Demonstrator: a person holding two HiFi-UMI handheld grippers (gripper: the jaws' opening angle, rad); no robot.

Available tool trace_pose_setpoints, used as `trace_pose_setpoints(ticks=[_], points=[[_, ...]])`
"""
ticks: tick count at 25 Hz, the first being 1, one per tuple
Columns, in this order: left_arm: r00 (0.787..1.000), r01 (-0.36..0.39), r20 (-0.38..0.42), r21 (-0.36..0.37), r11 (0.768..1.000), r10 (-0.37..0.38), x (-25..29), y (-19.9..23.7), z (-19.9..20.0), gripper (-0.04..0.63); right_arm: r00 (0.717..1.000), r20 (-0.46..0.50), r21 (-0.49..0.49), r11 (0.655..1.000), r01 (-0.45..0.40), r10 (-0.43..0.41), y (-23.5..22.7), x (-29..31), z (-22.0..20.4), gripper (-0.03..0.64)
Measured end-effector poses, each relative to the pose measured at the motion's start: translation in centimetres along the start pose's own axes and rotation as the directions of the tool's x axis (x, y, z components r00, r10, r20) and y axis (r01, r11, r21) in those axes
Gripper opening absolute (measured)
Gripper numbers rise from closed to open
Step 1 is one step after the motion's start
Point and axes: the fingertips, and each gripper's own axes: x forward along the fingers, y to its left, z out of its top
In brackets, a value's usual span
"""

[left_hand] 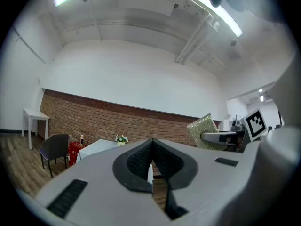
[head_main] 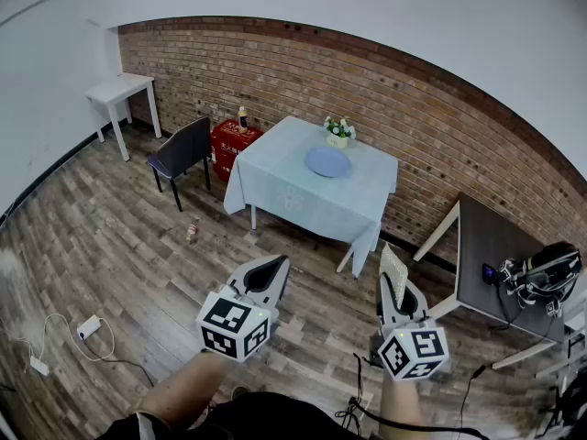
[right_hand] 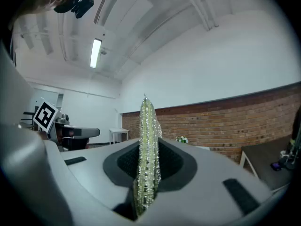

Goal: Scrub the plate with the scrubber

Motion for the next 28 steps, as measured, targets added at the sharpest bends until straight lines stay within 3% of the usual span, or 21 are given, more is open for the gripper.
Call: trace_pose_setpoints(ticks=[3, 12, 24, 28], points=[[1.000, -0.013, 0.006, -0.063, 0.998, 0.014, -0.6, 0.6, 0.1, 0.011, 1.000, -0.004, 0.010, 1.000, 0.001, -0.001, 0.3, 0.0, -0.2, 0.063], [0.999, 0.033, 0.006, 0.034, 0.999, -0.033, -1.5, -0.6, 0.8, 0.010, 1.000, -0.005, 0.007, 1.000, -0.009, 0.009, 1.8, 0.0, -0.3, 0.063], [1.000, 0.024, 0.006, -0.014, 1.000, -0.024, -2.7, 1.3, 0.7, 0.011, 1.000, 0.007, 0.072, 0.997, -0.004, 0.003, 3.2, 0.6, -0.3, 0.064], [0.999, 0.037, 0.011, 0.003, 0.999, -0.037, -3.3, 2.0, 0.9, 0.011, 1.000, 0.010, 0.070, 0.998, 0.005, -0.005, 4.0, 1.1, -0.5, 0.064]])
